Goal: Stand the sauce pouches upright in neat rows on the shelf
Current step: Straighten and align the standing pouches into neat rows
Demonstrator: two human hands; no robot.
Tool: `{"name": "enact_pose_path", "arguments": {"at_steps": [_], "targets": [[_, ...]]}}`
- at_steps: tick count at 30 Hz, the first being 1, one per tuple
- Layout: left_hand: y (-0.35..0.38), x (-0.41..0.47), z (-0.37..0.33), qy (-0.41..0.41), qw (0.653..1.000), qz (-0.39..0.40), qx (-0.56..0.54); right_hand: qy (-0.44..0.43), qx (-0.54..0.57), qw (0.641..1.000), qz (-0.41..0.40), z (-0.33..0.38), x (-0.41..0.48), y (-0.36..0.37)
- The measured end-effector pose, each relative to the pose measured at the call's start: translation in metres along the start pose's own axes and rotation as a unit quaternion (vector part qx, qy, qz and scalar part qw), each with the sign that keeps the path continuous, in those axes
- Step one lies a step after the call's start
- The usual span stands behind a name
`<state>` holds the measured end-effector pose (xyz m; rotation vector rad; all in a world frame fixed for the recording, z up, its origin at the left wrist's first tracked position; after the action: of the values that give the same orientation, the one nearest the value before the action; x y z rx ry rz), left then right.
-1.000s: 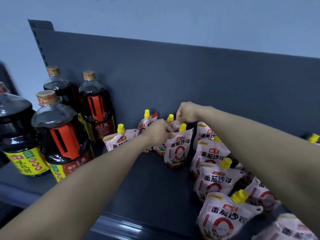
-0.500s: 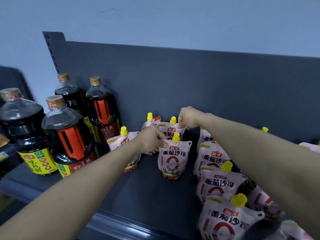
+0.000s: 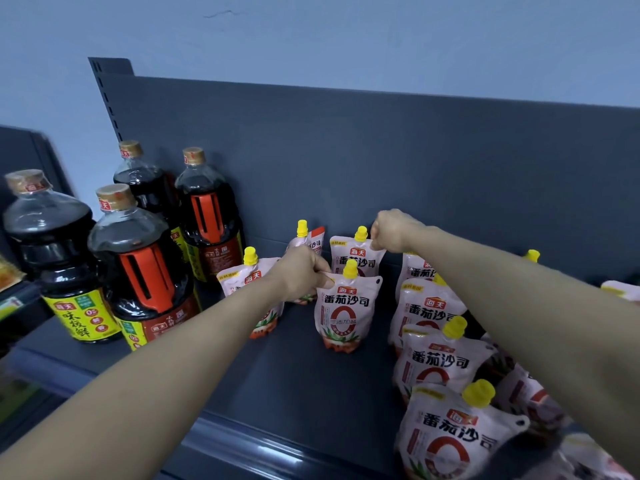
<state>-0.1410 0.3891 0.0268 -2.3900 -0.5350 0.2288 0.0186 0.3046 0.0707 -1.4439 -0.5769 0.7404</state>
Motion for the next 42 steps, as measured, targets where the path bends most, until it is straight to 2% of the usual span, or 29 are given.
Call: {"name": "enact_pose_path", "arguments": {"at_steps": [3,6,10,13,17,19,23,29,33,35,38,40,42], "targets": [[-0.003,-0.004,-0.005,0.013,1.000,0.022,0.006,-0.009,0.005,1.000,0.016,0.004,-0.004,-0.006],[-0.023,-0.011,-0.011,0.042,0.999,0.017,0.020,-0.026,0.016,0.999,-0.015,0.016,-0.006,-0.024],[-0.076,-0.023,-0.008,0.058,0.989,-0.114,0.070,-0.065,0.041,0.995,-0.067,0.050,-0.006,-0.042],[-0.104,-0.032,0.002,0.032,0.965,-0.182,0.184,-0.101,0.042,0.993,-0.055,0.082,-0.001,-0.039],[-0.102,-0.040,0.036,-0.066,0.970,-0.113,0.203,-0.128,-0.009,0.992,0.014,0.111,0.007,-0.023],[-0.096,-0.042,0.048,-0.066,0.976,-0.095,0.187,-0.131,-0.033,0.990,0.026,0.120,0.009,-0.018],[-0.096,-0.046,0.061,-0.072,0.981,-0.117,0.136,-0.122,-0.054,0.991,0.021,0.133,0.013,-0.013],[-0.100,-0.054,0.055,-0.065,0.980,-0.104,0.154,-0.065,-0.059,0.996,-0.004,0.142,0.017,-0.010],[-0.094,-0.062,0.053,-0.096,0.995,-0.011,-0.032,-0.056,-0.060,0.997,0.008,0.147,0.015,-0.010],[-0.095,-0.063,0.054,-0.100,0.993,0.014,-0.063,-0.052,-0.026,0.998,0.020,0.150,0.010,-0.013],[-0.094,-0.062,0.054,-0.076,0.996,0.044,-0.028,-0.068,-0.014,0.997,0.025,0.158,0.000,-0.015],[-0.093,-0.060,0.053,-0.033,0.996,0.061,0.063,-0.067,-0.016,0.997,0.018,0.158,-0.002,-0.014],[-0.097,-0.053,0.052,0.012,0.986,0.047,0.161,-0.069,-0.024,0.997,0.016,0.158,-0.003,-0.012]]}}
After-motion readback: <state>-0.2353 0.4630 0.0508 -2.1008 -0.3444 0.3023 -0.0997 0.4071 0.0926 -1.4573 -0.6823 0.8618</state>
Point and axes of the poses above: each hand's wrist, its own x-axis towards the middle knuckle, its own y-axis out of the palm, z = x × y, the point moved 5 cm from there along x, towards the middle knuckle, and after that the axes turned 3 degrees about -x, right-handed, at the moved point
